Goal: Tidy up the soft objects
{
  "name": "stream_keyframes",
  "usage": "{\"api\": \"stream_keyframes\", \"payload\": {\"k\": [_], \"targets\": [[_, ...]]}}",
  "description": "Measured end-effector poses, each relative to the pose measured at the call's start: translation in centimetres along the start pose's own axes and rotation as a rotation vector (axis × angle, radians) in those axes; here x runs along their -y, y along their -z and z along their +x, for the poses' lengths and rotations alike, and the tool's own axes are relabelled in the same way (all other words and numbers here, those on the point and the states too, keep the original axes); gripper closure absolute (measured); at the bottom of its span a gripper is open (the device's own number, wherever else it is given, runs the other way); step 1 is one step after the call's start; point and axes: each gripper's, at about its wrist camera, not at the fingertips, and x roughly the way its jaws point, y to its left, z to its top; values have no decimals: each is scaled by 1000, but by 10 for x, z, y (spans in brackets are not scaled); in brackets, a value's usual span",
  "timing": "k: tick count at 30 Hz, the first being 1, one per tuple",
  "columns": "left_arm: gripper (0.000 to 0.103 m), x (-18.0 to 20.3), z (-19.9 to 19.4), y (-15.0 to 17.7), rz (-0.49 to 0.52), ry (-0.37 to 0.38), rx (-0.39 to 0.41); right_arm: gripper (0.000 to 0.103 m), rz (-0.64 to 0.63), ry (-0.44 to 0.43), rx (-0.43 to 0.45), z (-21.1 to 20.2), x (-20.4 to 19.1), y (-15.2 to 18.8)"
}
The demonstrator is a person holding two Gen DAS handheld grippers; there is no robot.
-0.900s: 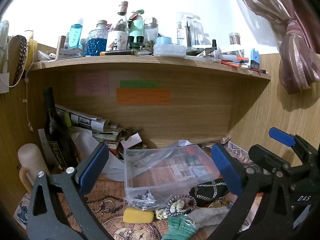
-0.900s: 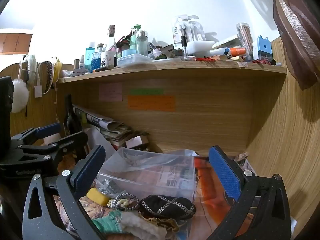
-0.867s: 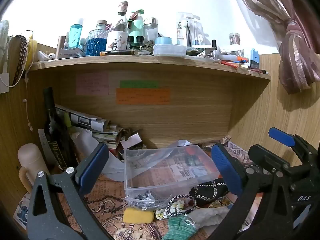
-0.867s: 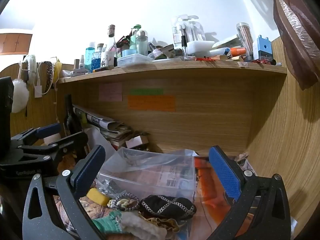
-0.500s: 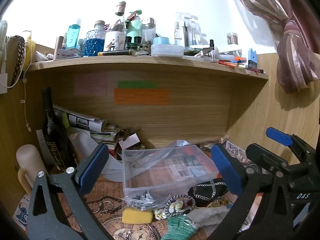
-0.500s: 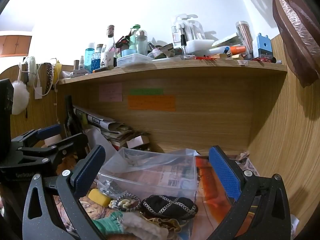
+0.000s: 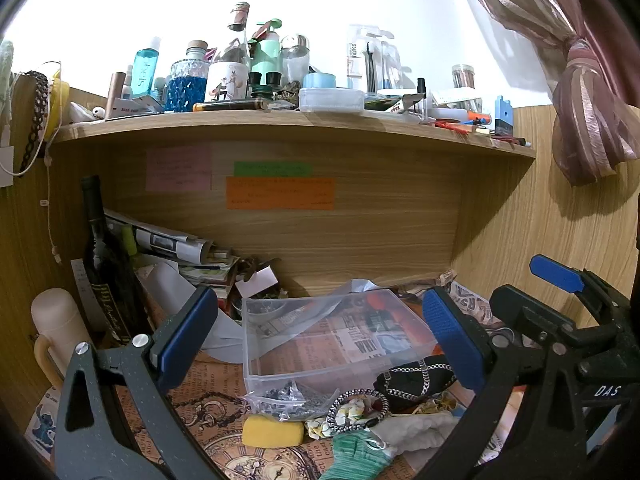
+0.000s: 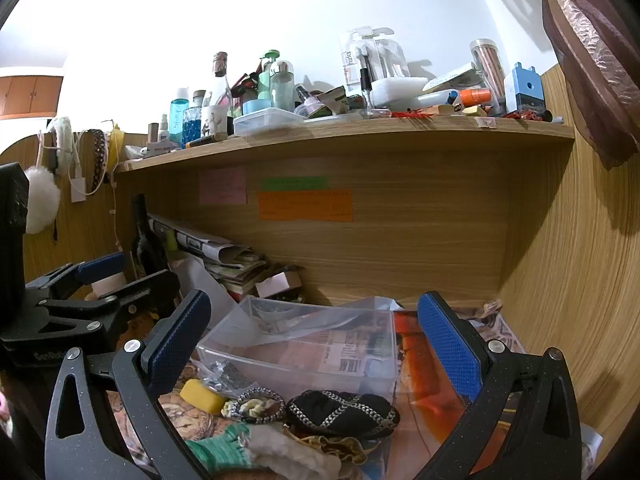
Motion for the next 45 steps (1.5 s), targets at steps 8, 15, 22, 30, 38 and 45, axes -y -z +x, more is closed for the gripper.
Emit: {"api": "stream_keyframes", "payload": {"k": [8,15,22,30,38,45], "targets": [[0,1,1,1,-2,0,-4,0,3,1,0,0,0,0],[0,1,2,2,-2,0,-4,0,5,0,-1,0,0,0],[0,1,2,2,-2,0,-4,0,6,-1,1,-1,-1,0],[0,2,2,2,-2,1,-5,0,5,-1,5,-2,-4,-1],[0,2,2,2,-1,1,-6,0,7,-2,11,-2,-4,-3],[0,1,2,2,-2,1,-5,0,6,-1,12,-2,-4,-3]]}}
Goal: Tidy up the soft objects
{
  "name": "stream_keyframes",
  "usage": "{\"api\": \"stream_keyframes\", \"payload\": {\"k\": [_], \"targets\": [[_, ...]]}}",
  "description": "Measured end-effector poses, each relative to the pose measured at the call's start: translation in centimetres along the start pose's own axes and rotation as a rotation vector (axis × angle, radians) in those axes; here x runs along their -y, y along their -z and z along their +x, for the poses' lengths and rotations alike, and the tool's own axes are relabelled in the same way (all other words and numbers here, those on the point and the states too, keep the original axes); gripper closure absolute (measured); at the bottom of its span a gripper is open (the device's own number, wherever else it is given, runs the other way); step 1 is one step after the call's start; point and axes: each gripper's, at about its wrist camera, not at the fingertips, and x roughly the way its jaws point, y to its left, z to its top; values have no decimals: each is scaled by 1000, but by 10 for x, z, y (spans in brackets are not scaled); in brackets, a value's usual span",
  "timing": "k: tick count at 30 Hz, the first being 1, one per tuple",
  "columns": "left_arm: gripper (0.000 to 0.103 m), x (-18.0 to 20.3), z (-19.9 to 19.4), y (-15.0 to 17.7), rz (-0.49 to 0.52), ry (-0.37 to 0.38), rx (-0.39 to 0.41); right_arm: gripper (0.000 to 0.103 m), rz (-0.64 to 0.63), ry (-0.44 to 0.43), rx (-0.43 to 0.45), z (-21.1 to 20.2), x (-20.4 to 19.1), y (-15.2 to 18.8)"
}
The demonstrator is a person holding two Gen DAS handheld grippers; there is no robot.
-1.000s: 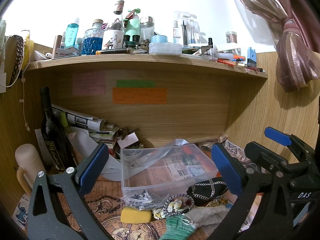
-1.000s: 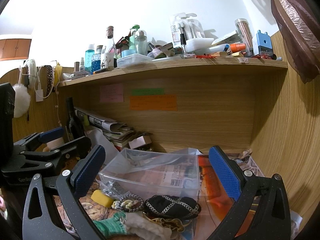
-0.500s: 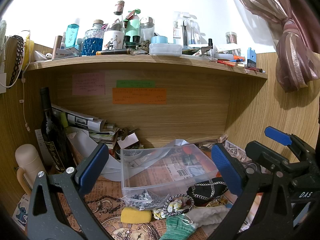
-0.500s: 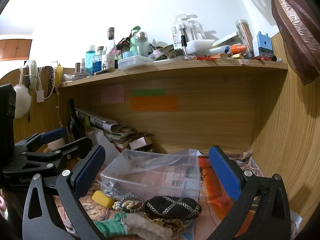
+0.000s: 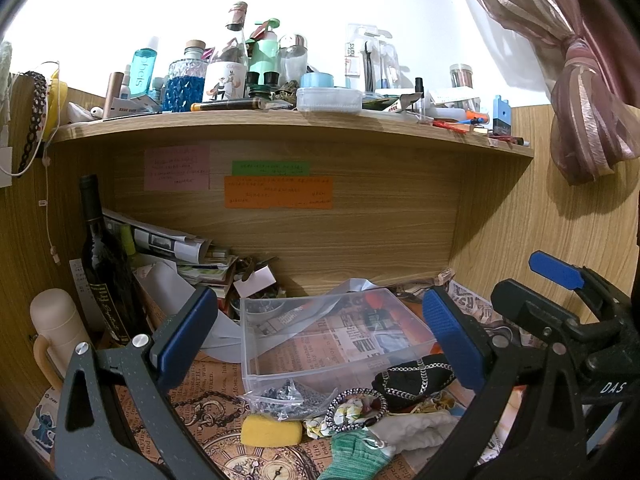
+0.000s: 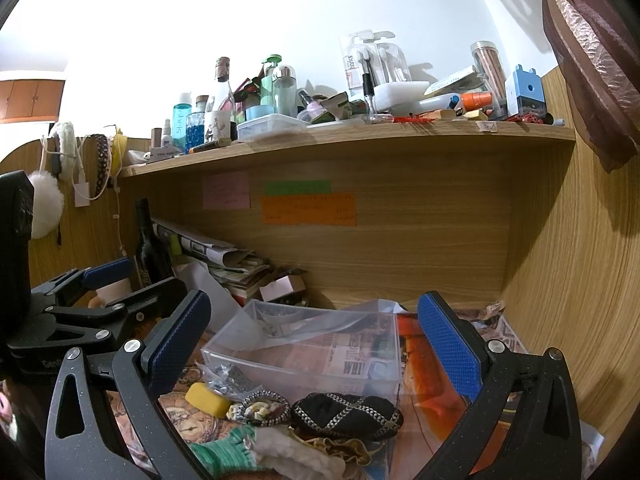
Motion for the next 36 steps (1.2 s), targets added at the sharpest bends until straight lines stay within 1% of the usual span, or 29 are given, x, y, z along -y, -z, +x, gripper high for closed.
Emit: {"api": "stream_keyframes", "payload": {"k": [14,21,27,31,32,34,36], "targets": [[0,1,0,0,2,0,-1,0,3,-13,1,-1,-1,-1],[0,2,4,3,3,8,-13,0,10,-20,-7,2,3,2],[0,-5,18,14,-9,39,-79,0,19,-12,-53,13,9,11],[0,-11,32,30,-16,46,-155,0,28,3,-114,24,18,22],[2,-12,36,34,-19,48,-178,0,32,8,-129,26,21,26],[13,-15,43,42,-24,44,-220,0,41,15,-162,31,26,32],[15,-18,51,51,-31,42,-266,2,43,26,-200,35,31,39]]}}
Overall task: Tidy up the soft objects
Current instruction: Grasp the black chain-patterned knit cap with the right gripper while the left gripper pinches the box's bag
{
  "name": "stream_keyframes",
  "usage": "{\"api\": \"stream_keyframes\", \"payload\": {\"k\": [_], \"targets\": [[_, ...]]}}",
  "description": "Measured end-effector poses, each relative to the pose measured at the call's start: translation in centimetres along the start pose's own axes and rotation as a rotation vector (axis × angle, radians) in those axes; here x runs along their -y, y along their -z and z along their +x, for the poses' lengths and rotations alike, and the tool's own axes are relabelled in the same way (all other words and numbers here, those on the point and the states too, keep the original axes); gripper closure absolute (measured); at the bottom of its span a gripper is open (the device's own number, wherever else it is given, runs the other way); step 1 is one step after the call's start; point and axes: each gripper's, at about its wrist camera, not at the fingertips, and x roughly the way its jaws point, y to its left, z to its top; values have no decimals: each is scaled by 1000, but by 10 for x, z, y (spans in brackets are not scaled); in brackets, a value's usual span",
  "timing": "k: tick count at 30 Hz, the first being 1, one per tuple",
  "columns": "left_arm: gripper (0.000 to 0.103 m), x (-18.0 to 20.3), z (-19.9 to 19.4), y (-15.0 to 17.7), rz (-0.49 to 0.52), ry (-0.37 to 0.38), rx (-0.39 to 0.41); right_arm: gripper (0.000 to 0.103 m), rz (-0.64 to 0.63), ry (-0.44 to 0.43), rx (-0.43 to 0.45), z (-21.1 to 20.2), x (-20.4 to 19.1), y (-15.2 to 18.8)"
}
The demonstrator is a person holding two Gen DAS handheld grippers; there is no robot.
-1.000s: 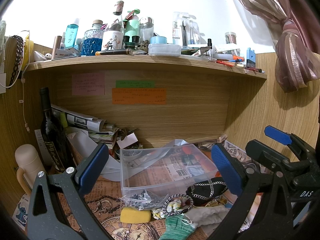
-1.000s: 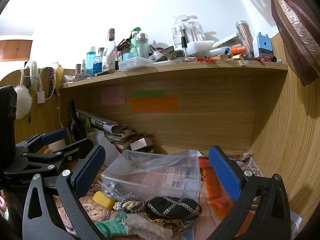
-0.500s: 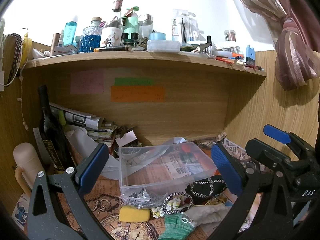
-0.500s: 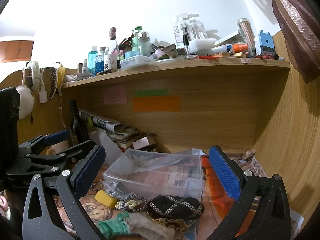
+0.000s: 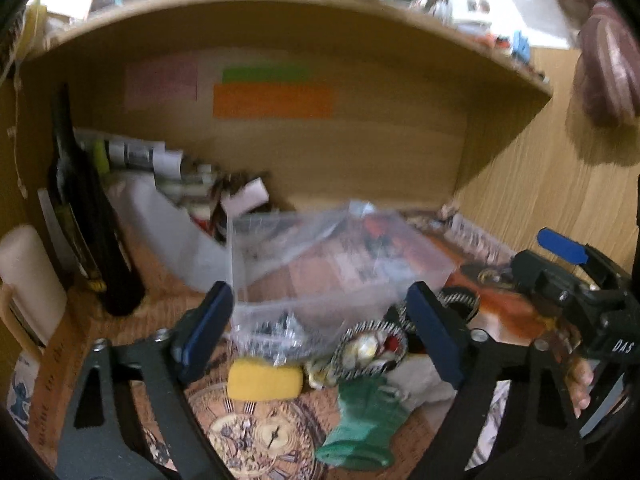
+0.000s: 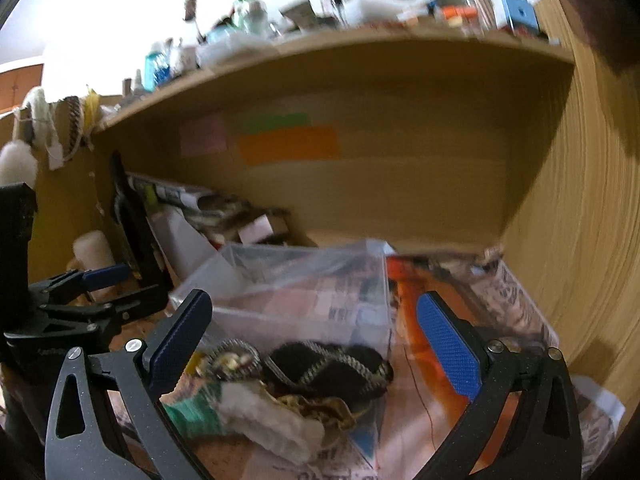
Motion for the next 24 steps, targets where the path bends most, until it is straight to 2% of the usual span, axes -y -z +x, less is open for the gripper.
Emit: {"api": "stream_keyframes", "payload": {"k": [8,10,17,21,24], "targets": [[22,-15,30,23,-37,-6,-138,10,31,19,-120,19,18,19],[26,-20,34,25,-50,-16,-155,14,41,22,-148,25,23,24],[27,-33,54,25,-101,-41,-192,20,72,21,-214,44,37,34],[28,-34,69,31,-112,-47,-223,32,88,11,-249,55,42,37],[36,-34,81,34,-118,-44,-258,40,96,-2,-279,63,44,41]]}}
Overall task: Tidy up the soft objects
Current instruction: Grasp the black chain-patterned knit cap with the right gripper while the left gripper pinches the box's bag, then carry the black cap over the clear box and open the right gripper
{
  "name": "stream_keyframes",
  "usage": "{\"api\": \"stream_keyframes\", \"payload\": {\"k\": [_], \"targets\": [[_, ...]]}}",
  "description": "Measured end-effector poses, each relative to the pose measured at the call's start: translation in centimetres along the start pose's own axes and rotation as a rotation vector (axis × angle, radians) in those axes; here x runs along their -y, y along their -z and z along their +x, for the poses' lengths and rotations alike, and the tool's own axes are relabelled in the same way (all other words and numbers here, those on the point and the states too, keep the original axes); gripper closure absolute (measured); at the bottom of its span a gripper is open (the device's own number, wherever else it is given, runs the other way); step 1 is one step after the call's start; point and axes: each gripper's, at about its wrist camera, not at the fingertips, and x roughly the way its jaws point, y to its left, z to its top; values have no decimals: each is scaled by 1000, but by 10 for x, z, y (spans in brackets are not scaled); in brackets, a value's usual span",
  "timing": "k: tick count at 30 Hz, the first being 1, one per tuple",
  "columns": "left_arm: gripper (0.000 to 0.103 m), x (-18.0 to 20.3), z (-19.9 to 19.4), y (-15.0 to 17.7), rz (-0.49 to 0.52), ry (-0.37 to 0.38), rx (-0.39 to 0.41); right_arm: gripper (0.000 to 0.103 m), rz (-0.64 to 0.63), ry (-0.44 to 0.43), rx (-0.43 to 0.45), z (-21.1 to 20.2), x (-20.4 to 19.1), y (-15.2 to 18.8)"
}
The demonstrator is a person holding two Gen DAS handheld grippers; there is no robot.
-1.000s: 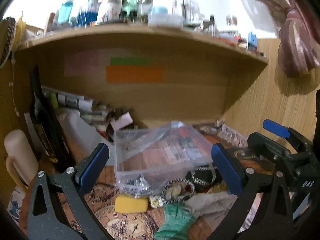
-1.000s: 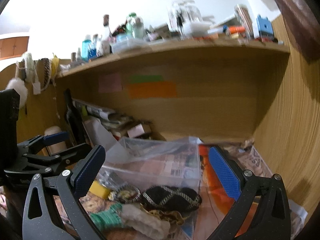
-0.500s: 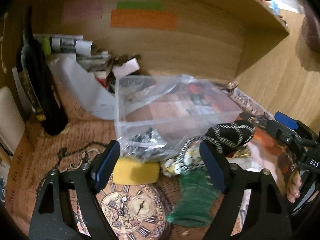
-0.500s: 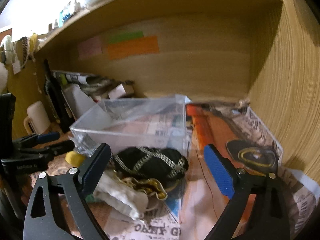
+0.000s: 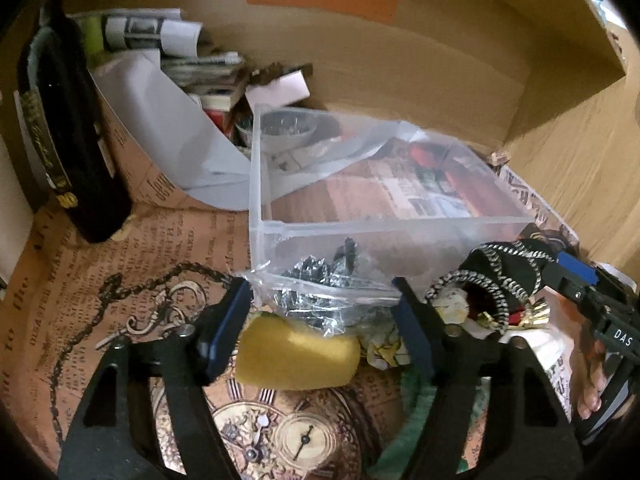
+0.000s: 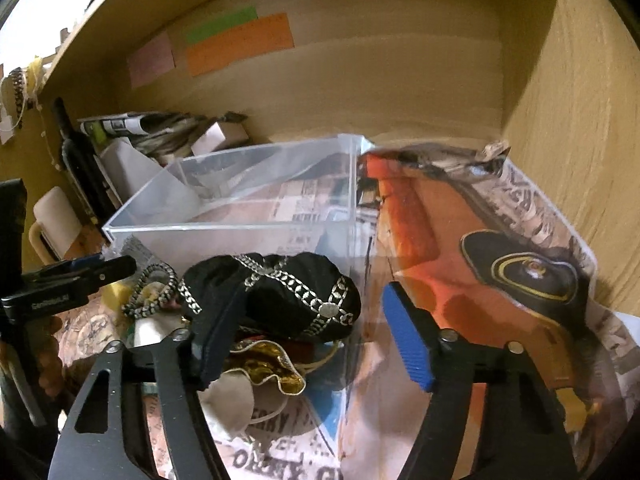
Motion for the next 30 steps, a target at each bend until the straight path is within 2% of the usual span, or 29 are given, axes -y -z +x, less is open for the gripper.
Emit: {"api": "stream_keyframes", "payload": {"k": [8,10,19,30], "targets": [[55,-2,4,1,-6,25,-5,76,-13,-6,-4,4,1,2],[61,-1,1,3,5,19,8,89,-21,8,2,3,1,2],[69,0,-20,11,37,11,80,93,-43,5,65,-13,-6,-1],[70,5,-57,-4,63,24,208,94,-99,-3,214,-50,-23,-25]]}}
